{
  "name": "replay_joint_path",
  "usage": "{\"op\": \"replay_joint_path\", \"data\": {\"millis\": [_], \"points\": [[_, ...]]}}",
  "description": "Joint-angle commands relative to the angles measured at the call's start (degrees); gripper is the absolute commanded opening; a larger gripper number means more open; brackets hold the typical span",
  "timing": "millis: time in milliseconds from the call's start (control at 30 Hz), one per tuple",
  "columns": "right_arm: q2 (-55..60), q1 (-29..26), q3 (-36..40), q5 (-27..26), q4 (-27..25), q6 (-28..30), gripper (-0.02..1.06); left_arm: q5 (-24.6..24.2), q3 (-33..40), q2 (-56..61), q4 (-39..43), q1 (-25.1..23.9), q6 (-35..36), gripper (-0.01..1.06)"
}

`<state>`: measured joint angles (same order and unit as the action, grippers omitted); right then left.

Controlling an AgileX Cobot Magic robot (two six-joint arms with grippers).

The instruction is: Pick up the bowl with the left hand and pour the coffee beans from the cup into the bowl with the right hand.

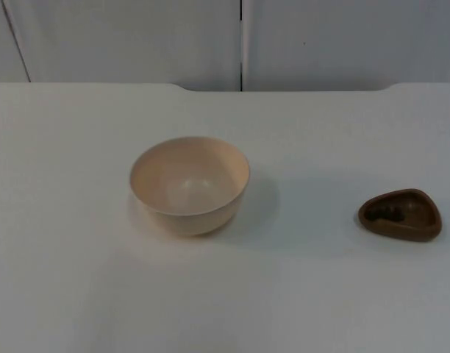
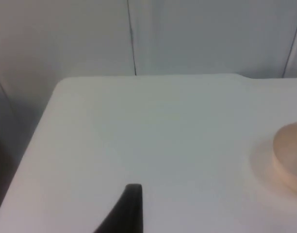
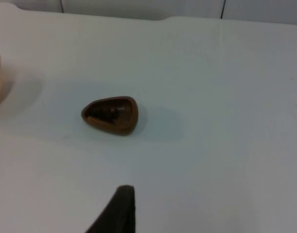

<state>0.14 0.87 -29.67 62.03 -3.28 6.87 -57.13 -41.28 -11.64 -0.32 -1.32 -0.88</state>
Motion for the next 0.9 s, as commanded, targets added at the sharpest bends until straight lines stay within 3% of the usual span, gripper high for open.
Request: {"op": "replay_joint_path", "data": {"millis": [0,267,867], "points": [[-0.14,-0.35,0.05,-0.01,0.04,0.02,1.05,1.79,-0.32,-2.04,-1.80,-0.06,0.15,1.05],[-0.14,-0.35,0.05,-0.01,0.04,0.02,1.05,4.37,-0.97,-9.20,-3.88,-0.06,0.15,1.05],[-0.14,-0.35,0.05,-0.01,0.04,0.02,1.05,5.50,-16.08,-28.52,-3.58,-0.06,-1.86,1.05]]}}
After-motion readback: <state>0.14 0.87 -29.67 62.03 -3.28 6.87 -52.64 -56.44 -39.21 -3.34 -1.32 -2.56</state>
